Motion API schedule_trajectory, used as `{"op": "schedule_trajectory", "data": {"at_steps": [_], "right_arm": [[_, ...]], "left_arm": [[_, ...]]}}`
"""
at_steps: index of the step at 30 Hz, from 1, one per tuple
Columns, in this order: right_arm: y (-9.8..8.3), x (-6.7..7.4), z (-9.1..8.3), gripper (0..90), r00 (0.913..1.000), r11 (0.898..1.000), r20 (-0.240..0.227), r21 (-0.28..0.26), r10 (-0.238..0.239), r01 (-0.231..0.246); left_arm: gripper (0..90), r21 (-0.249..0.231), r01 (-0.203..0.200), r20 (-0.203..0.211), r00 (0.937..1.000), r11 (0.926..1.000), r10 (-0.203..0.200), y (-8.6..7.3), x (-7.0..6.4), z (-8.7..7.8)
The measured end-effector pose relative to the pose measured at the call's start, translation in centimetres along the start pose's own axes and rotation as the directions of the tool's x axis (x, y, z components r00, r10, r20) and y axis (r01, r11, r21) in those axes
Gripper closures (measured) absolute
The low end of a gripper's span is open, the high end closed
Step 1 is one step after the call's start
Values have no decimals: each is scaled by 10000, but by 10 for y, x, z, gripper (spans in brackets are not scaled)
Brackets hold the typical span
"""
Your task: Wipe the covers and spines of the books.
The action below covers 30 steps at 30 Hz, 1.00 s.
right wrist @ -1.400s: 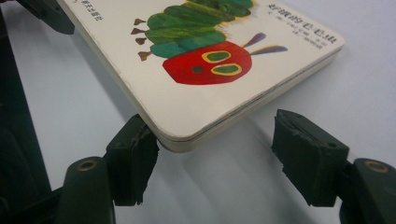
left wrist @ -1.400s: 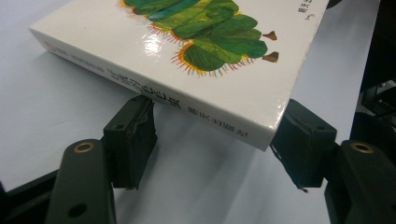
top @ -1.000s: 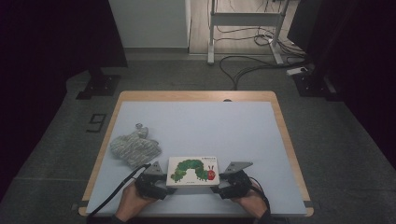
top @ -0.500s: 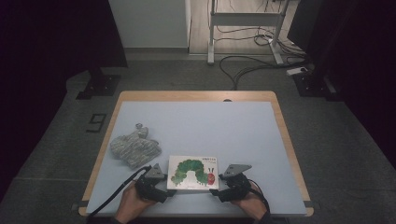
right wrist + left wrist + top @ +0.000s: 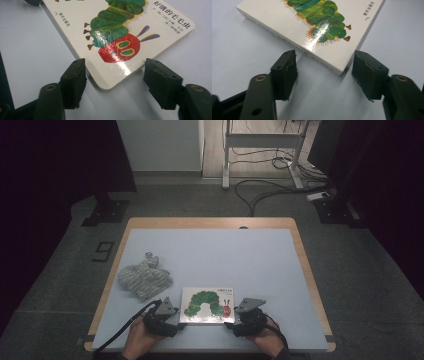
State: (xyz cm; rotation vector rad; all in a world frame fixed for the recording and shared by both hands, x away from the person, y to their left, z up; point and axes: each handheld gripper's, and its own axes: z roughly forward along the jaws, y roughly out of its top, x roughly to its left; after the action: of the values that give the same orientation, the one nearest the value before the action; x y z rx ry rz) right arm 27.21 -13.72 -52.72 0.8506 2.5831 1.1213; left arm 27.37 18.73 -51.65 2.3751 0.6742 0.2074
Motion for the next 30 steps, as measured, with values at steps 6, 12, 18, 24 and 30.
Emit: {"op": "schedule_trajectory", "data": {"at_steps": [6, 12, 18, 24, 30], "right_arm": [[2, -4, 2, 374, 9999, 9999, 96, -37, 94, -94], [5, -9, 5, 386, 9995, 9998, 281, -94, 171, -168], [7, -16, 7, 408, 9986, 9995, 453, -180, 274, -266], [11, -25, 11, 421, 9972, 9989, 609, -192, 433, -422], [17, -36, 15, 428, 9957, 9984, 745, -178, 545, -533]], "left_arm": [[441, -66, -5, 83, 10000, 10000, 6, 3, 5, 2], [443, -163, 53, -46, 10000, 9999, -54, 7, 11, 7], [443, -132, 80, -134, 9999, 9999, -82, 14, 18, 11], [442, -66, 108, -179, 9998, 9999, -109, 22, 28, 16], [443, -91, 211, -269, 9994, 9997, -213, 29, 39, 22]]}}
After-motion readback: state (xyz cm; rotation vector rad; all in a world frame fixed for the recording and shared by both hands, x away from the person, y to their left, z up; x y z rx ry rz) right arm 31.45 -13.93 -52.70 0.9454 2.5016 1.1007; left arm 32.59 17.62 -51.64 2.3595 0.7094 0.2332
